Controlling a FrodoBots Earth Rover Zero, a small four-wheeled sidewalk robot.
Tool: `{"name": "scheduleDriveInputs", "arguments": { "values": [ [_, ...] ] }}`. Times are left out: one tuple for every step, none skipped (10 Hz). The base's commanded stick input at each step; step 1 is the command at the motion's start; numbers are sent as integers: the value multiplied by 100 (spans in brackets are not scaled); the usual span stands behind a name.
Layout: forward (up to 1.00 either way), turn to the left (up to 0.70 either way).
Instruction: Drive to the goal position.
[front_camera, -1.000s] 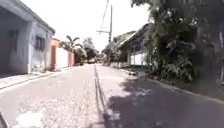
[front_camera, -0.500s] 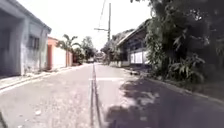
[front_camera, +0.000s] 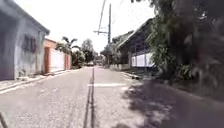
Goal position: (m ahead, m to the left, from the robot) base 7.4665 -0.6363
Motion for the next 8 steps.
{"name": "scheduleDriveInputs", "arguments": {
  "values": [
    [85, 0],
    [85, 0],
    [85, 0],
    [85, 0],
    [85, 0],
    [85, 0],
    [85, 0],
    [85, 0]
  ]
}}
